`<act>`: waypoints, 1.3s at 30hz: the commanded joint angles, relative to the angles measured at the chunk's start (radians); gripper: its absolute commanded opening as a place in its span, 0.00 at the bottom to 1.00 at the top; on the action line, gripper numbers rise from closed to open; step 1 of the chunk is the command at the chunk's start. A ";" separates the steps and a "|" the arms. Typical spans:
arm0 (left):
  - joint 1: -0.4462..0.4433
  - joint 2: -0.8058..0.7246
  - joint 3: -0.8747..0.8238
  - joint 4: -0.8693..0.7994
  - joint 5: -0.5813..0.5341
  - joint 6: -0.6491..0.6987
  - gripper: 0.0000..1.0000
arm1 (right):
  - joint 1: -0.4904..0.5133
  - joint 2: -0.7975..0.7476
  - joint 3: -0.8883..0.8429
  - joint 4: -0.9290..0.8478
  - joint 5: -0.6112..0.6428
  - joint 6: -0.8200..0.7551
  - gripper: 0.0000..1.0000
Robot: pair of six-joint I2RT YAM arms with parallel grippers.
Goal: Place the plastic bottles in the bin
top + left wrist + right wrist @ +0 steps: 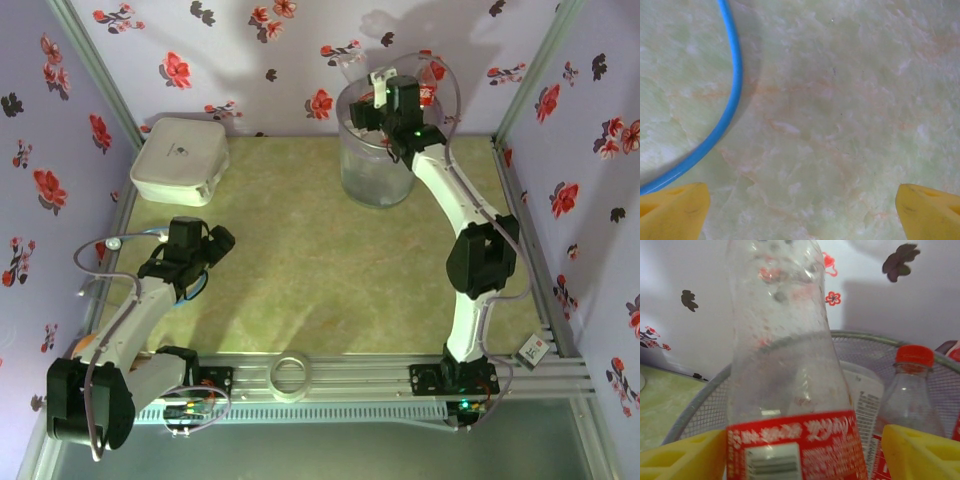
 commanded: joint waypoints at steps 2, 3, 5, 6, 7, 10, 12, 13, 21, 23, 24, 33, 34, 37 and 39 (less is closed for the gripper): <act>0.006 0.011 0.001 0.011 0.016 0.002 0.96 | -0.006 -0.048 0.059 -0.037 0.036 -0.032 0.76; 0.007 0.011 0.000 0.010 0.017 0.003 0.96 | -0.006 -0.046 0.072 -0.047 0.038 -0.033 0.73; 0.007 0.009 0.000 0.007 0.017 0.005 0.96 | -0.006 -0.042 0.087 -0.061 0.045 -0.045 0.69; 0.006 0.009 -0.001 0.007 0.016 0.005 0.96 | -0.006 -0.041 0.088 -0.065 0.052 -0.052 0.68; 0.006 0.009 -0.001 0.007 0.017 0.007 0.96 | -0.006 -0.038 0.088 -0.067 0.062 -0.061 0.68; 0.007 0.013 -0.002 0.009 0.017 0.009 0.96 | -0.006 -0.032 0.090 -0.081 0.078 -0.081 0.68; 0.006 0.018 -0.001 0.010 0.016 0.011 0.96 | -0.006 -0.024 0.099 -0.092 0.075 -0.087 0.68; 0.006 0.020 0.001 0.012 0.017 0.012 0.96 | -0.006 -0.017 0.103 -0.100 0.079 -0.091 0.68; 0.006 0.013 0.000 -0.001 0.016 0.025 0.97 | -0.015 -0.031 0.015 -0.116 0.055 -0.130 0.57; 0.008 0.013 -0.002 0.002 0.016 0.025 0.97 | -0.022 -0.057 -0.044 -0.104 0.029 -0.140 0.56; 0.009 0.015 0.000 0.004 0.016 0.026 0.97 | -0.028 -0.067 -0.065 -0.101 0.016 -0.143 0.56; 0.008 0.035 0.026 0.013 0.030 0.028 0.97 | -0.074 -0.143 -0.179 -0.083 -0.070 -0.129 0.58; 0.006 0.042 0.037 0.016 0.040 0.032 0.96 | -0.075 -0.146 -0.169 -0.083 -0.075 -0.128 0.58; 0.001 0.068 0.082 0.018 0.068 0.046 0.96 | -0.075 -0.149 -0.113 -0.111 -0.101 -0.121 0.60; -0.006 0.084 0.108 0.018 0.079 0.054 0.96 | -0.075 -0.158 -0.096 -0.118 -0.127 -0.107 0.68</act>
